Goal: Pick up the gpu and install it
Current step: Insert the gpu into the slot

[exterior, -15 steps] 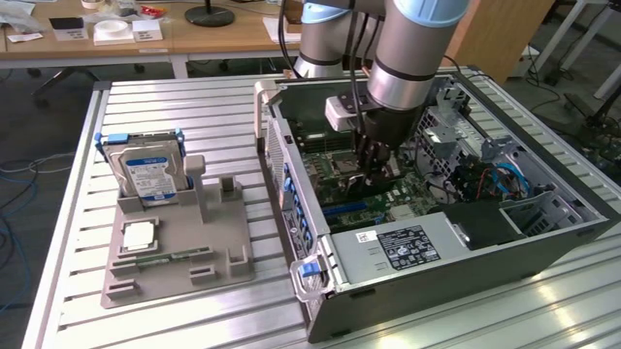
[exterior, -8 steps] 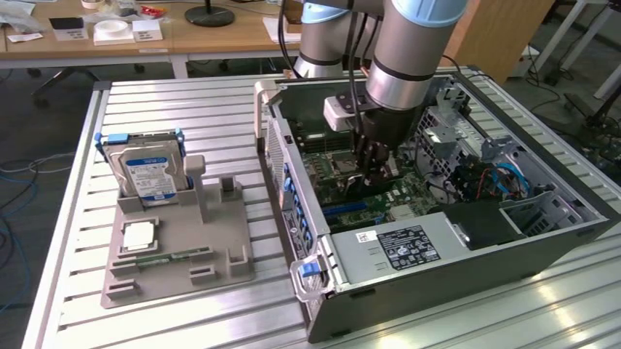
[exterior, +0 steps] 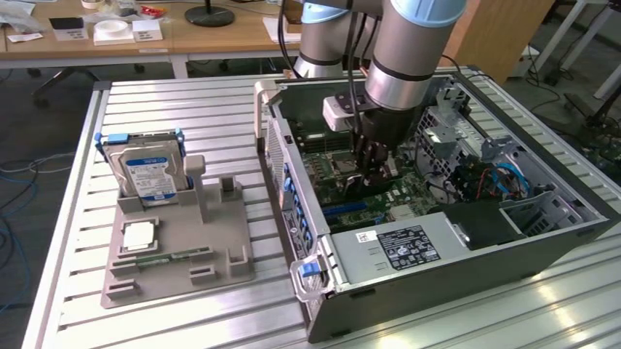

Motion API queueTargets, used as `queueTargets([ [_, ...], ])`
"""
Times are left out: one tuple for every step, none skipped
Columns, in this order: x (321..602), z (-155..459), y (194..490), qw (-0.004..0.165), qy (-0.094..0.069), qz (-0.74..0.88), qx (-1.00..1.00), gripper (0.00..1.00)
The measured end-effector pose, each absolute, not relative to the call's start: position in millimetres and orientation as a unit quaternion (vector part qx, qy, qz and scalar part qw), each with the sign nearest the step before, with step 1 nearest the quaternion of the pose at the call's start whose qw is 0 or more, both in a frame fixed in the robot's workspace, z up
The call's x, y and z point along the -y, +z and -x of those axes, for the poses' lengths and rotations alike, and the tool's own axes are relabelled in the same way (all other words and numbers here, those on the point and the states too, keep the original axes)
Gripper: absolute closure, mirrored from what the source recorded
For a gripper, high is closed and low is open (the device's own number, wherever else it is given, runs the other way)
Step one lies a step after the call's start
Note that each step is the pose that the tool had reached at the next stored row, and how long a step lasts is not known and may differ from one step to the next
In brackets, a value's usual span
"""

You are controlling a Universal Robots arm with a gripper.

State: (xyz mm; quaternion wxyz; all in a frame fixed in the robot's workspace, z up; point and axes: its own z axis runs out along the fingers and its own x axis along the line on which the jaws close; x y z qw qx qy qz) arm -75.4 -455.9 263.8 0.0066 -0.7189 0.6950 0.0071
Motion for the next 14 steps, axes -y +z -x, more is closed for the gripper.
queueTargets([
  [455.9,75.8,263.8,0.007,0.007,0.719,-0.695,0.73],
  [455.9,76.2,263.9,0.007,0.007,0.719,-0.695,0.73],
  [455.9,76.6,263.9,0.007,0.007,0.719,-0.695,0.73],
  [455.9,76.9,263.8,0.007,0.007,0.719,-0.695,0.73],
  [455.9,77.1,263.8,0.007,0.007,0.719,-0.695,0.73],
  [455.9,77.6,263.9,0.007,0.007,0.719,-0.695,0.73],
  [455.8,78.2,263.9,0.007,0.007,0.719,-0.695,0.73],
  [455.7,78.7,263.9,0.007,0.007,0.719,-0.695,0.73],
  [455.7,79.1,263.9,0.007,0.007,0.719,-0.695,0.73],
  [455.6,79.7,263.9,0.007,0.007,0.719,-0.695,0.73],
  [455.6,80.3,263.8,0.007,0.007,0.719,-0.695,0.73],
  [455.6,80.9,263.9,0.007,0.007,0.719,-0.695,0.73],
  [455.6,81.2,263.8,0.007,0.007,0.719,-0.695,0.73],
  [455.5,81.5,263.8,0.007,0.007,0.719,-0.695,0.73],
])
